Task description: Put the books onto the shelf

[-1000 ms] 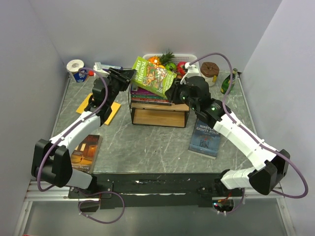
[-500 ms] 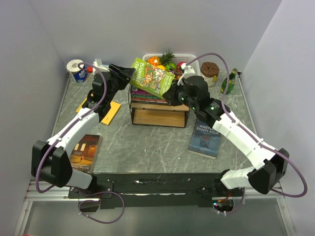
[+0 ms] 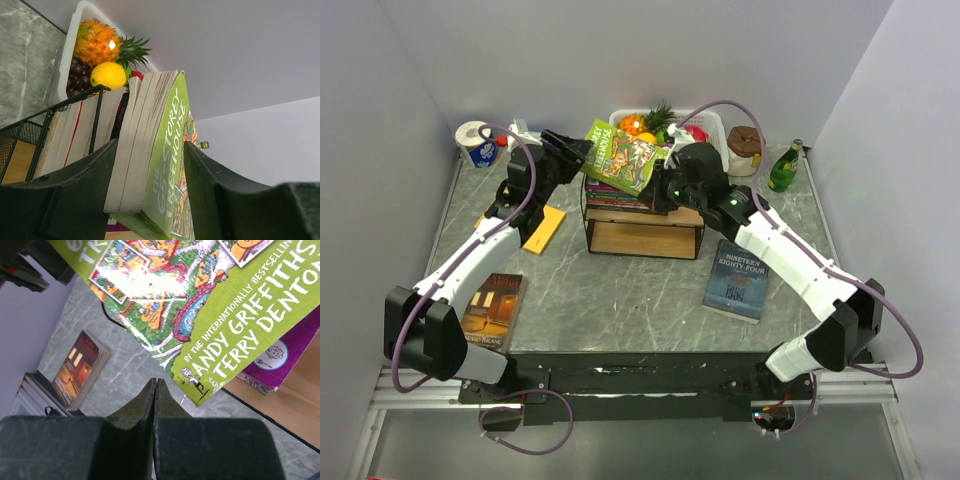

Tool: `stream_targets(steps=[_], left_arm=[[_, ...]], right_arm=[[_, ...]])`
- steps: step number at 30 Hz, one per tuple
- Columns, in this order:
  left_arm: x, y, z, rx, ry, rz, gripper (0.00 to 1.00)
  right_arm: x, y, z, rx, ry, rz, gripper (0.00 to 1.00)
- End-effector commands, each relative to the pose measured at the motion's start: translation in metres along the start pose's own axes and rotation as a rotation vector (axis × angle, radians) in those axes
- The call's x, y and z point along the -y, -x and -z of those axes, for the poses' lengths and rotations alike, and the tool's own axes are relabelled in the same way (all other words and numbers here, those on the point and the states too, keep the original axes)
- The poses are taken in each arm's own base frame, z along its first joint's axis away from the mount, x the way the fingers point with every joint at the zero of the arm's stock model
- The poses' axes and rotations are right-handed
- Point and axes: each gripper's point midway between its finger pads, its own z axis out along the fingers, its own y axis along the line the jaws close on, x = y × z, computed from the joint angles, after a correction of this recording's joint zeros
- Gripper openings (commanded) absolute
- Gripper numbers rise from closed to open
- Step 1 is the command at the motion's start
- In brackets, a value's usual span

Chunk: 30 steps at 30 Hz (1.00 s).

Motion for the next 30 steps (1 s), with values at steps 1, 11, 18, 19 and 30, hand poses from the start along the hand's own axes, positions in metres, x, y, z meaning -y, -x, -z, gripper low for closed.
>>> stream_targets(steps=[1, 11, 18, 19, 30], left_arm=[[0.030, 0.020, 0.002, 0.041, -0.065, -0.030, 0.61], [0.026, 0.029, 0.010, 0.059, -0.016, -0.090, 0.75], [0.018, 0.038, 0.015, 0.073, 0.028, -0.142, 0.78], [0.019, 0.039, 0.016, 0.075, 0.027, -0.143, 0.78], [0.014, 0.036, 0.017, 0.052, 0.038, -0.159, 0.76]], right_arm=[[0.003, 0.009, 0.002, -0.005, -0.035, 0.000, 0.00], [0.021, 0.018, 0.000, -0.005, -0.117, -0.018, 0.00], [0.029, 0.028, -0.001, -0.001, -0.143, -0.026, 0.00], [0.030, 0.027, -0.001, -0.005, -0.145, -0.028, 0.00], [0.031, 0.032, 0.003, 0.015, -0.123, -0.040, 0.00]])
